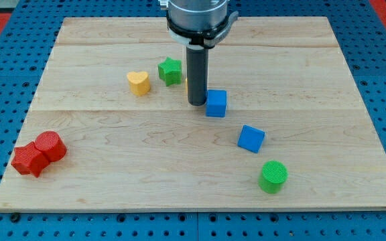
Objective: Nudge the yellow hexagon a bit left
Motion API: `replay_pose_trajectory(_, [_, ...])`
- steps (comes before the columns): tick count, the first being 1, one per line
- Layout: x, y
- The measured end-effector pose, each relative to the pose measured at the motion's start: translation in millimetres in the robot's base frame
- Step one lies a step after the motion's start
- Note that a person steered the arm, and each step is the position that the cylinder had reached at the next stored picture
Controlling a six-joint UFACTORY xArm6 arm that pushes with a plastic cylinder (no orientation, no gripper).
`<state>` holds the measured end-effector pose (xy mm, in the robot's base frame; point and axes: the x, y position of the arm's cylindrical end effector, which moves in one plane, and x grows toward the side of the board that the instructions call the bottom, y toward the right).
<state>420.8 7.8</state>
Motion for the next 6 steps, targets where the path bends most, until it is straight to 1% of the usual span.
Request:
replay_pose_trajectory(1, [-5,35])
replay_pose_trajectory(2, [-33,38])
replay_pose_trajectory(3, [-38,50])
replay_pose_trajectory(4, [-51,35])
replay_pose_trajectory(5, [-44,18])
replay_pose_trajectory(6, [-23,77])
